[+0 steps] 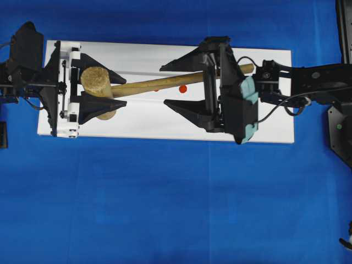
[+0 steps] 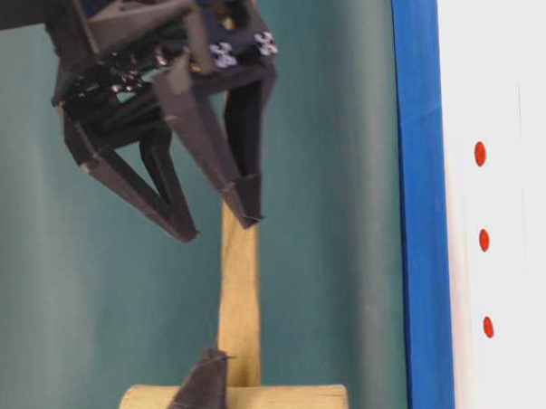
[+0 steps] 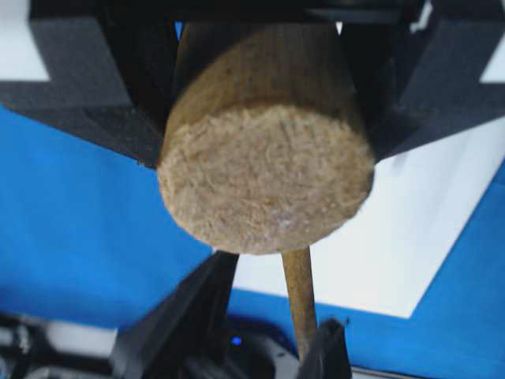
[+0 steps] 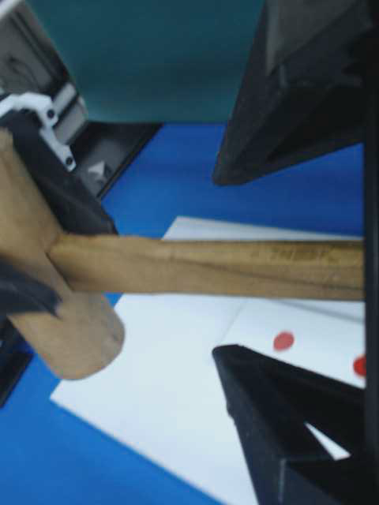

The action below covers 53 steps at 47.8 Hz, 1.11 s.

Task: Hit the mark with a hammer.

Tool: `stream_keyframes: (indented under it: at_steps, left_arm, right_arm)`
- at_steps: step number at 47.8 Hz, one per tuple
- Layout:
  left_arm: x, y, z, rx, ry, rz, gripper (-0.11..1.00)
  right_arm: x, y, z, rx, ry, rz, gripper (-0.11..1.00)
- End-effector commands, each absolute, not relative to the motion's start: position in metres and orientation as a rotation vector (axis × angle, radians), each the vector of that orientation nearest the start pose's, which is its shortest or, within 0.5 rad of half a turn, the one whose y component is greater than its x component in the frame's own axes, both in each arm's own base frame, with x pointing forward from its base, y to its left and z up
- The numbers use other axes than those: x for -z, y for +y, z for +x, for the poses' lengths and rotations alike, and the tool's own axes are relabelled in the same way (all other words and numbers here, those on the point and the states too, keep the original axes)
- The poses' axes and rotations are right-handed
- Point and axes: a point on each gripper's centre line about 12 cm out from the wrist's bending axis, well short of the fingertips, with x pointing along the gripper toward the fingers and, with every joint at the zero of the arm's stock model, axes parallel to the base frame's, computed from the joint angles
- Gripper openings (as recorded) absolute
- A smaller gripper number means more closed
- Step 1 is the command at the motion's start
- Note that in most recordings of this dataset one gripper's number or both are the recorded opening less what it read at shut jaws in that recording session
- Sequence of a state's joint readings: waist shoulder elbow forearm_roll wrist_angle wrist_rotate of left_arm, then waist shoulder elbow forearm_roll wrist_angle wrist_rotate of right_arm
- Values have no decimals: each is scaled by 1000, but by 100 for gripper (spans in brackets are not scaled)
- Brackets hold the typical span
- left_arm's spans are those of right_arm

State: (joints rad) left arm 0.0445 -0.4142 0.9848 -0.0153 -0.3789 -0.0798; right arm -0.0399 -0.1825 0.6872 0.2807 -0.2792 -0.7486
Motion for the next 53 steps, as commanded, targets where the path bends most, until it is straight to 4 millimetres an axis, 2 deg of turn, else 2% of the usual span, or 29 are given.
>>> stream_keyframes:
  at_steps: [1, 11, 25, 35, 41, 46, 49, 53]
  left_arm:
    - [-252, 9, 304, -35, 164, -27, 44]
    - [-250, 6, 304, -10, 182, 143, 44]
    - [-250, 6, 304, -11, 182, 136, 44]
    - [-251, 6, 304, -15, 177, 98, 44]
    - [-251, 6, 304, -14, 179, 89, 44]
    - [-251, 4, 304, -8, 179, 89, 44]
    - [-251, 3, 304, -5, 177, 90, 44]
    - [-251, 3, 304, -4, 177, 88, 44]
  right_arm:
    - [-276, -23, 380, 65, 231, -432, 97]
    - [-271, -22, 380, 59, 296, -270, 97]
    - [-268, -22, 381, 57, 326, -206, 97]
    - [-251, -30, 385, 79, 380, -143, 96]
    - [-248, -30, 386, 81, 388, -138, 92]
    - [-247, -30, 386, 81, 391, -140, 82]
    - [-247, -30, 386, 80, 391, -141, 67]
    - [-247, -30, 387, 80, 389, -143, 41]
